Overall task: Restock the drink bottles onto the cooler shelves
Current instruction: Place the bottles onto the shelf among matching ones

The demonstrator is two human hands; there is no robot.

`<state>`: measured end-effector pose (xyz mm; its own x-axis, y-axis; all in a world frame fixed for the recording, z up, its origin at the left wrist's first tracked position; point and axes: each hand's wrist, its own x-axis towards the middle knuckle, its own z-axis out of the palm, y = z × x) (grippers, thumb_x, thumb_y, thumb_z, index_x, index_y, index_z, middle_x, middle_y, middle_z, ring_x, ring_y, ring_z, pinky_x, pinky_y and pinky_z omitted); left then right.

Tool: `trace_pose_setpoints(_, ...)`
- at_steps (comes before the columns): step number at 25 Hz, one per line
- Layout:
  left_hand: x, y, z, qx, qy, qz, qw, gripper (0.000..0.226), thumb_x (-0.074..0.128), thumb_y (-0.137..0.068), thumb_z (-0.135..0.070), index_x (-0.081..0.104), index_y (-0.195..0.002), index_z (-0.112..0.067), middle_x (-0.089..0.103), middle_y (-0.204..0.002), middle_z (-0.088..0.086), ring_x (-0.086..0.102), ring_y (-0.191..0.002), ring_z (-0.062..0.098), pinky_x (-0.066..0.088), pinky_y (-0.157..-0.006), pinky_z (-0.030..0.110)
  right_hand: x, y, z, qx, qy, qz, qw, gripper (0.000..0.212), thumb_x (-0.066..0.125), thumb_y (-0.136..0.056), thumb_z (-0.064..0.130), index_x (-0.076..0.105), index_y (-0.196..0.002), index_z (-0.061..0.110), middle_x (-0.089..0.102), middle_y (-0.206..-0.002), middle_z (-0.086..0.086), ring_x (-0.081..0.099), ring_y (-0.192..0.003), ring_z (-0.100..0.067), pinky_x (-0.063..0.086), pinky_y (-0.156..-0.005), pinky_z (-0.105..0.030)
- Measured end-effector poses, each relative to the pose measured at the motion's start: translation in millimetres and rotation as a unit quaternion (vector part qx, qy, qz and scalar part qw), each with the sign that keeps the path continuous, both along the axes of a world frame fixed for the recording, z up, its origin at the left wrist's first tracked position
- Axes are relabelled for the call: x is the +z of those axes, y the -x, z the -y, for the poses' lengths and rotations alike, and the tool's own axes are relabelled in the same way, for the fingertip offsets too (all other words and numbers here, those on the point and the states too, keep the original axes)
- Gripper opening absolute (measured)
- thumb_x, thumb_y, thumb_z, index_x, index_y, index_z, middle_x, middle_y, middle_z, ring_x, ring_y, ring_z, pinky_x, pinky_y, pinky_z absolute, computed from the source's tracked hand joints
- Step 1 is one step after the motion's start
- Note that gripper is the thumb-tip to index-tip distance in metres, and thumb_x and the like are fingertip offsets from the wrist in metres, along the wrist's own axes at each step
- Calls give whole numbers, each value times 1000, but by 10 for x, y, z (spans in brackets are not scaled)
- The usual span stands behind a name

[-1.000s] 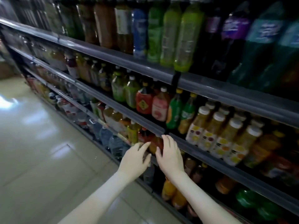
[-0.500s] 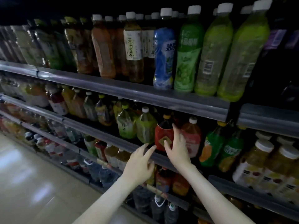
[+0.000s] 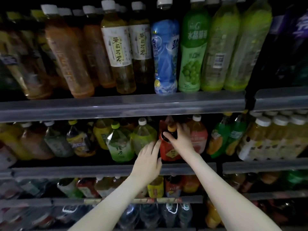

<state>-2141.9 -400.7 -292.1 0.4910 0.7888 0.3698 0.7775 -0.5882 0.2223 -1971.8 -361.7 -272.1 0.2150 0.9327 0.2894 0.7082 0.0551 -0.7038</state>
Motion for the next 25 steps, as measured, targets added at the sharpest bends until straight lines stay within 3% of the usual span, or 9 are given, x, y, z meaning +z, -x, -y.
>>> trace_pose_setpoints(2, -7, 28, -65, -39, 14, -1, 999, 58, 47, -93, -20, 27, -146, -7, 41, -142, 13, 40, -130, 28, 31, -110, 35, -120, 43, 296, 0, -78, -77, 994, 39, 62, -90, 37, 56, -114, 8, 53, -113, -4, 50, -109, -19, 35, -90, -10)
trace_pose_setpoints(4, -53, 40, -41, -72, 46, 20, 996, 56, 45, -96, -23, 27, -146, -8, 43, -140, 11, 43, -128, 24, 36, -106, 30, -289, 119, 581, 2, -126, -100, 987, 35, 62, -90, 38, 56, -112, 10, 53, -108, 4, 51, -106, -9, 31, -90, -1)
trace_pose_setpoints(8, -27, -20, -97, -84, 53, 73, 992, 50, 44, -95, -16, 31, -143, -8, 47, -134, 10, 53, -116, 24, 44, -92, 26, -295, 129, 680, 11, -177, -116, 977, 39, 56, -89, 44, 51, -116, 16, 51, -117, 9, 44, -114, 10, 32, -98, -5)
trace_pose_setpoints(10, -36, -88, -167, -90, 29, 108, 990, 46, 43, -95, -16, 37, -139, -7, 51, -127, 10, 57, -107, 24, 46, -83, 22, -238, 101, 689, -1, -212, -98, 972, 45, 52, -92, 48, 55, -115, 9, 53, -117, 4, 48, -113, 2, 36, -99, -11)
trace_pose_setpoints(13, 6, -172, -229, -138, 1, 133, 982, 44, 34, -97, -26, 41, -136, -7, 55, -126, 10, 56, -108, 19, 46, -84, 19, -100, -16, 803, -35, -299, -72, 951, 50, 48, -96, 47, 58, -108, 0, 57, -109, -2, 54, -104, -10, 42, -95, -17)
trace_pose_setpoints(18, 86, -499, -385, -118, -12, 126, 985, 48, 35, -97, -33, 45, -135, -6, 58, -121, 17, 62, -102, 32, 53, -77, 33, 84, -441, 1080, -83, -293, -85, 949, 43, 51, -93, 43, 57, -105, 3, 60, -101, -4, 53, -96, -5, 37, -89, -7)
trace_pose_setpoints(20, 162, -808, -445, -108, 14, 130, 986, 51, 45, -97, -26, 35, -144, -9, 48, -136, 20, 54, -116, 35, 50, -87, 36, 128, -592, 1142, -88, -272, -70, 956, 41, 54, -90, 41, 58, -107, 4, 61, -101, -3, 53, -96, -4, 37, -89, -5)
trace_pose_setpoints(22, 216, -1127, -503, -89, 87, 173, 977, 62, 50, -97, -22, 20, -150, -13, 32, -149, 17, 38, -133, 31, 36, -102, 32, 162, -712, 1184, -91, -262, -57, 959, 42, 55, -88, 42, 60, -108, 5, 61, -100, 1, 52, -96, 1, 36, -88, -3)
trace_pose_setpoints(25, 302, -1518, -619, -42, 179, 251, 950, 68, 54, -95, -28, 17, -150, -15, 33, -149, 13, 36, -134, 28, 30, -104, 28, 233, -873, 1235, -109, -269, -59, 955, 37, 61, -88, 42, 61, -105, 9, 61, -98, 5, 52, -95, 11, 36, -85, -2)
